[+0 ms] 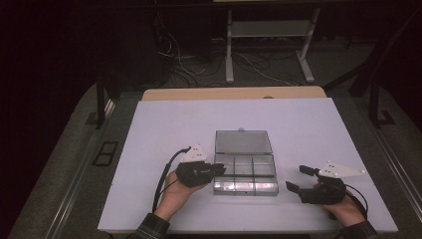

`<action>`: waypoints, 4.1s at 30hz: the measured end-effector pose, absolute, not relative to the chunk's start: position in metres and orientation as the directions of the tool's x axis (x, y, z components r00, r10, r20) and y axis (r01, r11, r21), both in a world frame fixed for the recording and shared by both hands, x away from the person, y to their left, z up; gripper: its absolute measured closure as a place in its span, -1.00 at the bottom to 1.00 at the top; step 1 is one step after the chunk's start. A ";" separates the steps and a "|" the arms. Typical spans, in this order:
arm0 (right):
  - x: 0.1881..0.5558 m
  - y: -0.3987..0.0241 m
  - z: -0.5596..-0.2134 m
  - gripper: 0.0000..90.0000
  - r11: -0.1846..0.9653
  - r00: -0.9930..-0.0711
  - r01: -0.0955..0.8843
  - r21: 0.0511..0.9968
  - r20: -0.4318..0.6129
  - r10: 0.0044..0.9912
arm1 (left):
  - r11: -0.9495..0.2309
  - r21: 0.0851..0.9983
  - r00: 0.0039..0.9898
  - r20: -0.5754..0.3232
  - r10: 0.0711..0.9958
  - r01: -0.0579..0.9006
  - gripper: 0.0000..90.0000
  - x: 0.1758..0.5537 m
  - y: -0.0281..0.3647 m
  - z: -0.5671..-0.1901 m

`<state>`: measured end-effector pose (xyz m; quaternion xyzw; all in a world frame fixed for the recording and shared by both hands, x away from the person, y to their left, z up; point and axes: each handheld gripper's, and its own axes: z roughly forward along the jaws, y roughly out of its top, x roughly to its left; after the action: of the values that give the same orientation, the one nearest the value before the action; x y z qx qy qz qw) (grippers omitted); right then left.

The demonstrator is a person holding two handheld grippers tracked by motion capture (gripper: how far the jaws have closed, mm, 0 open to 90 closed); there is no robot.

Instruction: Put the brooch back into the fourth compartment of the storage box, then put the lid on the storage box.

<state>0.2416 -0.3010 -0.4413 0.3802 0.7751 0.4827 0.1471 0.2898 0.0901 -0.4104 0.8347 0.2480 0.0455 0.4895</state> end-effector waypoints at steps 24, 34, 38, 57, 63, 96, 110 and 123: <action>0.242 -0.301 -0.442 -0.57 0.245 -0.668 0.449 0.859 0.141 0.731 | -0.505 0.774 0.894 -0.172 0.413 0.382 0.76 0.287 0.073 -0.431; 0.242 -0.301 -0.442 -0.57 0.245 -0.667 0.449 0.859 0.141 0.731 | -0.531 0.748 0.894 -0.187 0.408 0.399 0.74 0.287 0.070 -0.436; 0.242 -0.301 -0.442 -0.57 0.246 -0.667 0.450 0.859 0.140 0.731 | -0.532 0.747 0.893 -0.186 0.409 0.399 0.70 0.288 0.070 -0.436; 0.242 -0.301 -0.441 -0.57 0.247 -0.671 0.448 0.859 0.141 0.728 | -0.449 0.800 0.880 -0.196 0.432 0.398 0.37 0.287 0.084 -0.425; 0.242 -0.301 -0.441 -0.57 0.248 -0.672 0.447 0.859 0.140 0.727 | -0.422 0.812 0.874 -0.203 0.442 0.403 0.21 0.286 0.092 -0.423; 0.261 -0.291 -0.427 -0.59 0.309 -0.726 0.441 0.843 0.132 0.675 | -0.317 0.846 0.814 -0.209 0.542 0.428 -0.41 0.298 0.121 -0.425; 0.286 -0.281 -0.416 -0.72 0.321 -0.740 0.458 0.829 0.156 0.655 | -0.294 0.856 0.793 -0.195 0.577 0.424 -0.44 0.313 0.126 -0.424; 0.317 -0.272 -0.405 -0.68 0.301 -0.730 0.462 0.834 0.165 0.663 | -0.279 0.858 0.775 -0.194 0.601 0.431 -0.47 0.334 0.122 -0.423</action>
<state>0.3167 -0.2715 -0.4046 0.3516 0.7997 0.4751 0.1056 0.3341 0.1221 -0.4226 0.7954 0.3244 0.0838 0.5051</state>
